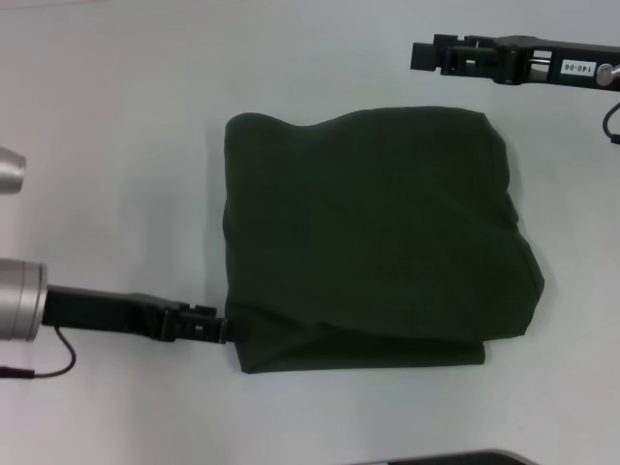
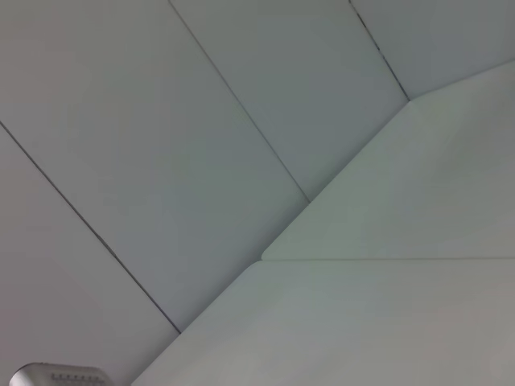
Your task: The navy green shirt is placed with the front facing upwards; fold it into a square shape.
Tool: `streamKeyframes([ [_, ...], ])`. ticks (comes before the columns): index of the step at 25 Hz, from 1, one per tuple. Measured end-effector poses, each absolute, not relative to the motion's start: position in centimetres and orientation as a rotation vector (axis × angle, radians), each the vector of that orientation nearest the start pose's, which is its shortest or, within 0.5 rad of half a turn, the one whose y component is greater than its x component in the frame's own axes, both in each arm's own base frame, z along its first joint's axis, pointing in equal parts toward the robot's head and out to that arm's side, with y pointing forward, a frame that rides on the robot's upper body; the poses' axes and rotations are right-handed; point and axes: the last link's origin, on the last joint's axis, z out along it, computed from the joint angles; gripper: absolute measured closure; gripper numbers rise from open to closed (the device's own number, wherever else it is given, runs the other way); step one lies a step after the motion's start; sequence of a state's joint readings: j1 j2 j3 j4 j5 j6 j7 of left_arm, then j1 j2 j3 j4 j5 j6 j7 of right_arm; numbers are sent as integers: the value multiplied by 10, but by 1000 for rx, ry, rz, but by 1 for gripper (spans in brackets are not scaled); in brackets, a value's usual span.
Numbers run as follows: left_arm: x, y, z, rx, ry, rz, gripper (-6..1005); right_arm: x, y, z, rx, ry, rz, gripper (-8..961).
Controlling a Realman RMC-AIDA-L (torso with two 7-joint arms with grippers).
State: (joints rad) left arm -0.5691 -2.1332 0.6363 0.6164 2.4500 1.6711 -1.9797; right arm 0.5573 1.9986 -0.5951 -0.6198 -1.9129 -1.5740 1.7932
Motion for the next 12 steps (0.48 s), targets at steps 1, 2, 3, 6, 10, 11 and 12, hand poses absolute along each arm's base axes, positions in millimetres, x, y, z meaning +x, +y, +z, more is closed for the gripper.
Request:
streamKeyframes([
  [1,-278,283,-46,-2805,-1631,-291,81,264,352,45,-2493,1151,931,59],
  [2,-277,285,-47,-2802,-1624,-287,81,264,352,45,-2493,1150,931,59],
  [3,-276,287,-47,-2801,-1619,-285,81,264,352,45,-2493,1150,931,59],
  [6,-274,290,-48,-2801,-1606,-283,82,264,352,45,-2493,1150,931,59],
  [10,-273,293,-48,-2797,-1595,-282,82,265,352,45,-2488,1153,933,58],
  [11,-273,293,-48,-2795,-1593,-281,82,265,352,45,-2486,1153,934,58],
  [12,-273,294,-49,-2796,-1591,-282,83,265,352,45,-2485,1153,935,58],
])
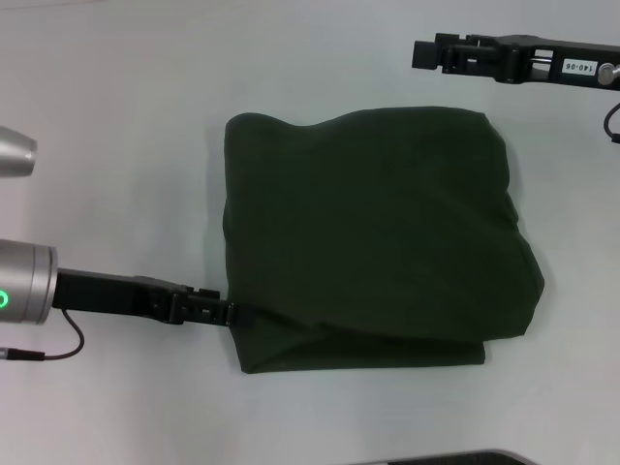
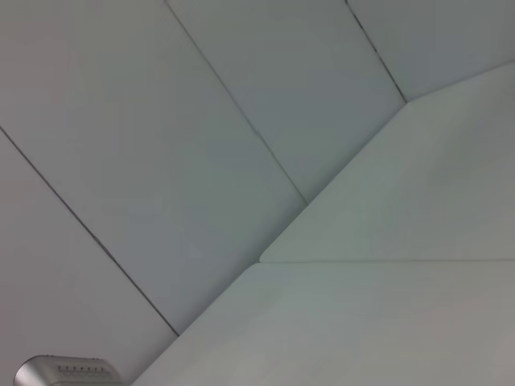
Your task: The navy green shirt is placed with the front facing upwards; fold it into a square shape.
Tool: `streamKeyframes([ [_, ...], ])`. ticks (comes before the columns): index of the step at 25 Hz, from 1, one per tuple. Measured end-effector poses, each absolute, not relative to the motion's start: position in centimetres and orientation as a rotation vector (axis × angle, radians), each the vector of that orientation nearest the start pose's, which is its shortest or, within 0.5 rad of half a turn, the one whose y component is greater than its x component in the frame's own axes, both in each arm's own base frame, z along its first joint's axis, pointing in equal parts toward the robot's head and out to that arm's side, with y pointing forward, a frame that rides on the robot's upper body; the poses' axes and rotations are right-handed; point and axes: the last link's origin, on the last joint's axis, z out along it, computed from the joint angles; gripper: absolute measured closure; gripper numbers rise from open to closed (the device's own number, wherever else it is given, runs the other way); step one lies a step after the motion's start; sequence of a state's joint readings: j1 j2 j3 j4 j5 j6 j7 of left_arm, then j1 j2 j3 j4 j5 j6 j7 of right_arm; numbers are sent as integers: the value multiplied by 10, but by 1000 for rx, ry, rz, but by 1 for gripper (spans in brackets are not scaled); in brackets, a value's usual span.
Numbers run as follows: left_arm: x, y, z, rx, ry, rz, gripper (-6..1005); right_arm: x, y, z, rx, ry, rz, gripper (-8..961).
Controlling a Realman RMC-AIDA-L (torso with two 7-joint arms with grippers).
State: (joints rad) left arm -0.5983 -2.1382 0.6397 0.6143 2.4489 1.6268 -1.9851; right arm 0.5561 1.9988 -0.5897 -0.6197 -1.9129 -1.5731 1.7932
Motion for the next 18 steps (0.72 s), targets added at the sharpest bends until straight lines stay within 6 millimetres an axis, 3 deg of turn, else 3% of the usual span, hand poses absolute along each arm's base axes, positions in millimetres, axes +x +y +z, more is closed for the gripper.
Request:
streamKeyframes([
  [18,-266,296,-55,-2812,-1589,-289,217,264,352,46,-2485,1150,938,59],
])
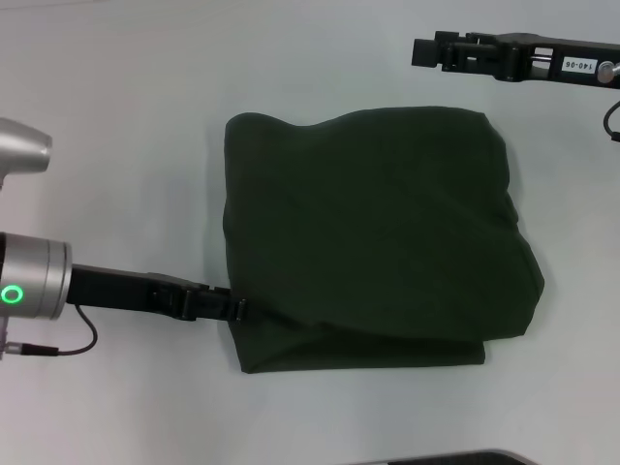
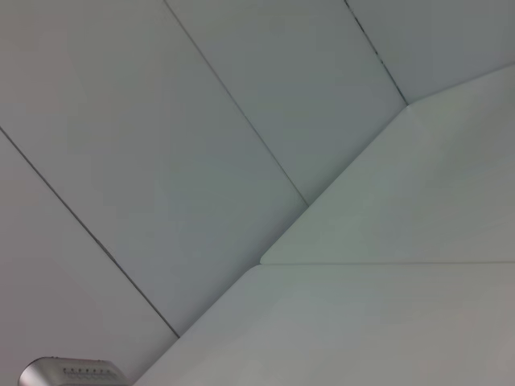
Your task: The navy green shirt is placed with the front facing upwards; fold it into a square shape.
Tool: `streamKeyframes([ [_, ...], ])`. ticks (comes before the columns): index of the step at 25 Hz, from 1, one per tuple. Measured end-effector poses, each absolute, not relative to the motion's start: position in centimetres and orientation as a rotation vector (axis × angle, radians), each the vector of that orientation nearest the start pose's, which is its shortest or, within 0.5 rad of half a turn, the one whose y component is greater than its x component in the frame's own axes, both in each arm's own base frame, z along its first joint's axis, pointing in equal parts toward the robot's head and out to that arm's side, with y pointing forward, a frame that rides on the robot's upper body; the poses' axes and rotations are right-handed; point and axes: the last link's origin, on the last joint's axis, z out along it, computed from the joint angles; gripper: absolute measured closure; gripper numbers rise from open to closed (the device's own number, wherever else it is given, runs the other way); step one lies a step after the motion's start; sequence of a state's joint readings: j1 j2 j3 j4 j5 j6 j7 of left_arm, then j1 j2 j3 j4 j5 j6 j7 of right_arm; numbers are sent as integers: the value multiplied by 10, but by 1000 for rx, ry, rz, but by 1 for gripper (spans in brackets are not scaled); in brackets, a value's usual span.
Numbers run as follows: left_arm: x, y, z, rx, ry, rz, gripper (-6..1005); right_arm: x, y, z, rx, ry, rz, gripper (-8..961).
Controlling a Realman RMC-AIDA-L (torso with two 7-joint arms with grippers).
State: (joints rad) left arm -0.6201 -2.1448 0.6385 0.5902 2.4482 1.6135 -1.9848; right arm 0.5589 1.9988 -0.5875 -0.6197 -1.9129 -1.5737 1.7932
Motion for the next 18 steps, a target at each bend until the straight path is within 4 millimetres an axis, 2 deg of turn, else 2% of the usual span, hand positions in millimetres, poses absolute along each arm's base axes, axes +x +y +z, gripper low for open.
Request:
streamKeyframes([
  [9,-261,301,-57,-2813,-1574,-287,274,265,352,47,-2481,1153,944,60],
  [15,-261,303,-57,-2804,-1578,-282,493,265,352,47,-2480,1153,945,61],
  [18,-263,304,-59,-2785,-1572,-269,523,265,352,47,-2480,1154,945,61],
])
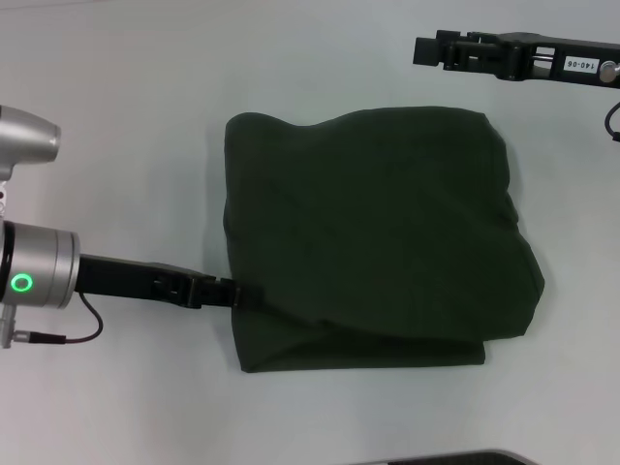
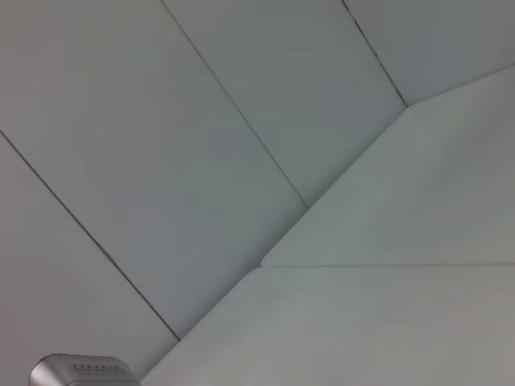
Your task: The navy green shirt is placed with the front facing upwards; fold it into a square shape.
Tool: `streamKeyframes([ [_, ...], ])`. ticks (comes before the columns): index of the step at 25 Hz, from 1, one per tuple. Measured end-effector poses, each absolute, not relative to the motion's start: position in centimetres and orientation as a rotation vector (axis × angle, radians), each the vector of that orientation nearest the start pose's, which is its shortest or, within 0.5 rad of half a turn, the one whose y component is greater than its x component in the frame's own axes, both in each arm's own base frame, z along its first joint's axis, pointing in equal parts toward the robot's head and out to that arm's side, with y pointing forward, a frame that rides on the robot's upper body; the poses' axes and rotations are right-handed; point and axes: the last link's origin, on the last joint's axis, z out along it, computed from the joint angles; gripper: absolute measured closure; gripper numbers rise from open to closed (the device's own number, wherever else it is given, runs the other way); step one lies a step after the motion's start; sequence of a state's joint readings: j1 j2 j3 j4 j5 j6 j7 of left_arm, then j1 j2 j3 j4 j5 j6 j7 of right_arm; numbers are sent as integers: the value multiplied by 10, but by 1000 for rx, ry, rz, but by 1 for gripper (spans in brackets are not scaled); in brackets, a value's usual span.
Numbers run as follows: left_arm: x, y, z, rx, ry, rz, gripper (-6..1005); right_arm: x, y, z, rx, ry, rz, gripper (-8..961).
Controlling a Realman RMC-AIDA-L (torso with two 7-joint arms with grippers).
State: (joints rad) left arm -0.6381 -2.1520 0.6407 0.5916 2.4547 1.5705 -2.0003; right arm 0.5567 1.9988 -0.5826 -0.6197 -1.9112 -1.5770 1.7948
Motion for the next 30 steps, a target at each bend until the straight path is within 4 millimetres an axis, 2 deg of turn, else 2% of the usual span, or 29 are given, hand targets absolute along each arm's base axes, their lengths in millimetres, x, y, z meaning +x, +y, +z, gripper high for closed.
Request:
streamKeyframes([
  [8,-264,307,-61,-2769,-1550,-247,683,266,351,46,-2478,1159,946,69],
  [13,-265,308,-60,-2762,-1547,-244,907,266,350,45,-2477,1162,947,70],
  [20,-271,306,-57,-2749,-1552,-242,949,265,347,42,-2506,1148,941,68],
  [30,-285,303,-40,-2701,-1548,-245,954,263,347,42,-2518,1143,941,70],
])
